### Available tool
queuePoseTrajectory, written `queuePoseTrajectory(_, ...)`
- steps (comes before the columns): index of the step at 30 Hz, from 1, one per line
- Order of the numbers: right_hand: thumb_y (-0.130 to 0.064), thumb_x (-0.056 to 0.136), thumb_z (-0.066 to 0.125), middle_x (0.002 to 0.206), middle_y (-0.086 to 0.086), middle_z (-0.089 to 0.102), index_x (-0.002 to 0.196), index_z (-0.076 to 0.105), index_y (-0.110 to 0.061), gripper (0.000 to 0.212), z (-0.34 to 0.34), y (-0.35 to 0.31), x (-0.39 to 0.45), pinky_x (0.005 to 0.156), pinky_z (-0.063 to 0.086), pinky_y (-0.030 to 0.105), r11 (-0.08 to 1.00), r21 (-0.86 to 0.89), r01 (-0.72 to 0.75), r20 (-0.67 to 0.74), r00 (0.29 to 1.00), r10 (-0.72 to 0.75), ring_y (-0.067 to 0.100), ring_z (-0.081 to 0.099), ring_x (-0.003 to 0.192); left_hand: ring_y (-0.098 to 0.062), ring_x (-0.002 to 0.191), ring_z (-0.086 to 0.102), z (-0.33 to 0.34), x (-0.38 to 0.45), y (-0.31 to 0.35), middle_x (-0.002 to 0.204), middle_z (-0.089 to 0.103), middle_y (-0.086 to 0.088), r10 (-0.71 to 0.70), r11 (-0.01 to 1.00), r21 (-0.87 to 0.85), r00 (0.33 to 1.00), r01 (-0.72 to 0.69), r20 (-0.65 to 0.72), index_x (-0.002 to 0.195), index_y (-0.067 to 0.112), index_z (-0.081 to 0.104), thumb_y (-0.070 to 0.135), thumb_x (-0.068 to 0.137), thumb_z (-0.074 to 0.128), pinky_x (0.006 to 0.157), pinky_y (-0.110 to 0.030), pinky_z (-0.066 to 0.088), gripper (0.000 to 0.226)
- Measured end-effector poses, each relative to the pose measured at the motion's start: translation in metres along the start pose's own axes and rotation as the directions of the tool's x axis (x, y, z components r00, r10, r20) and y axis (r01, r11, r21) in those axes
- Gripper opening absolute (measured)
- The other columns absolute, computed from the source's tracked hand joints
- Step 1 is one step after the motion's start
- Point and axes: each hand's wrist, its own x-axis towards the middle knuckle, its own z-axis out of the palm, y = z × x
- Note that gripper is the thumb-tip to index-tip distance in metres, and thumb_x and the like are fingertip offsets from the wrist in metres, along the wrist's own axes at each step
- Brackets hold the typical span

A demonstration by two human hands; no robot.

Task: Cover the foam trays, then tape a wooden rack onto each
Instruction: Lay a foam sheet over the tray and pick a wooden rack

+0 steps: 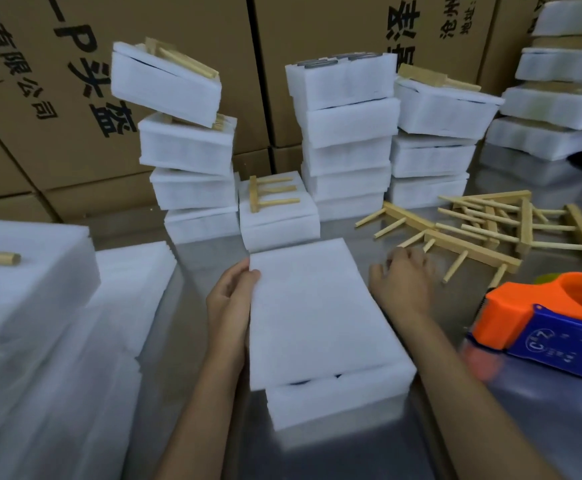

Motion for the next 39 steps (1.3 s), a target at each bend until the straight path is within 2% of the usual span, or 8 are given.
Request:
queuePoseTrajectory(6, -0.01, 0.084, 0.057, 0.105, 0.013, 0.053, 0.09, 0.058, -0.009, 0.005, -0.009, -0.006, 0.001, 0.083, 0.041, 0.038, 0.983, 0.106, 0.15, -0.093, 0.986, -0.141, 0.035, 0.052, 0.099, 0.013, 0.068, 0.065, 0.002, 0.003, -0.001, 0.076, 0.072, 0.028, 0.018, 1.0, 0.008, 1.0, -0.018, -0.008, 0.09, 0.033, 0.072, 0.012, 0.092, 0.065, 0.052, -0.005, 0.046, 0.021)
queuePoseTrajectory(15, -0.066, 0.087, 0.05, 0.125, 0.01, 0.055, 0.117, 0.059, -0.015, 0.06, -0.007, 0.002, 0.001, 0.097, 0.034, 0.046, 0.969, -0.246, 0.013, -0.037, 0.999, -0.023, 0.03, 0.044, 0.121, 0.007, 0.069, 0.068, 0.002, -0.004, 0.003, 0.08, 0.074, 0.023, -0.005, 1.0, -0.009, 1.0, 0.005, 0.015, 0.094, 0.032, 0.072, 0.014, 0.093, 0.064, 0.053, -0.009, 0.049, 0.019)
queuePoseTrajectory(19, -0.057, 0.084, 0.058, 0.121, 0.009, 0.057, 0.1, 0.067, -0.014, 0.046, -0.006, -0.001, 0.001, 0.098, 0.034, 0.045, 0.97, -0.243, 0.026, -0.011, 1.0, -0.029, 0.029, 0.042, 0.119, 0.008, 0.07, 0.068, 0.002, -0.004, 0.006, 0.081, 0.074, 0.024, -0.014, 1.0, 0.0, 1.0, 0.014, -0.002, 0.094, 0.033, 0.073, 0.015, 0.093, 0.065, 0.053, -0.008, 0.048, 0.02)
queuePoseTrajectory(24, -0.012, 0.085, 0.062, 0.108, 0.013, 0.058, 0.089, 0.061, -0.009, 0.006, -0.019, -0.003, 0.002, 0.092, 0.039, 0.039, 0.999, 0.012, 0.038, -0.018, 0.999, -0.037, 0.032, 0.047, 0.111, 0.008, 0.07, 0.068, 0.004, -0.006, 0.008, 0.081, 0.074, 0.023, -0.032, 0.999, 0.01, 0.999, 0.033, -0.013, 0.093, 0.032, 0.073, 0.015, 0.092, 0.065, 0.053, -0.008, 0.048, 0.019)
queuePoseTrajectory(27, 0.006, 0.078, 0.055, 0.105, 0.012, 0.05, 0.091, 0.054, -0.011, 0.021, -0.027, -0.002, 0.002, 0.084, 0.032, 0.03, 0.991, 0.125, 0.056, -0.013, 0.998, -0.054, 0.031, 0.042, 0.111, 0.008, 0.07, 0.067, 0.004, -0.007, 0.009, 0.081, 0.074, 0.023, -0.033, 0.999, 0.017, 0.999, 0.033, -0.019, 0.094, 0.032, 0.073, 0.015, 0.092, 0.065, 0.053, -0.008, 0.048, 0.018)
queuePoseTrajectory(31, 0.011, 0.076, 0.054, 0.109, 0.004, 0.035, 0.096, 0.055, -0.011, 0.03, -0.042, -0.01, 0.003, 0.081, 0.033, 0.025, 0.947, 0.315, 0.067, -0.121, 0.992, -0.03, 0.025, 0.043, 0.104, 0.009, 0.069, 0.066, 0.005, -0.008, 0.011, 0.08, 0.073, 0.025, -0.038, 0.999, 0.024, 0.999, 0.038, -0.027, 0.098, 0.029, 0.072, 0.014, 0.093, 0.064, 0.054, -0.008, 0.048, 0.018)
queuePoseTrajectory(35, 0.014, 0.079, 0.05, 0.115, 0.009, 0.053, 0.094, 0.058, -0.013, 0.031, -0.058, -0.02, 0.005, 0.074, 0.037, 0.02, 0.869, 0.471, 0.15, -0.238, 0.971, -0.038, 0.017, 0.053, 0.091, 0.006, 0.073, 0.067, 0.006, -0.01, 0.013, 0.089, 0.076, 0.014, -0.041, 0.999, 0.013, 0.999, 0.042, -0.03, 0.104, 0.025, 0.073, 0.014, 0.093, 0.064, 0.059, -0.011, 0.052, 0.018)
queuePoseTrajectory(39, 0.006, 0.088, 0.059, 0.093, 0.0, 0.069, 0.097, 0.065, -0.01, 0.02, -0.08, -0.034, 0.004, 0.078, 0.049, 0.021, 0.606, 0.789, 0.103, -0.152, 0.988, 0.029, 0.007, 0.063, 0.084, 0.007, 0.071, 0.067, 0.005, -0.008, 0.012, 0.089, 0.075, 0.012, -0.042, 0.999, 0.007, 0.999, 0.043, -0.031, 0.106, 0.025, 0.072, 0.013, 0.093, 0.063, 0.06, -0.01, 0.051, 0.019)
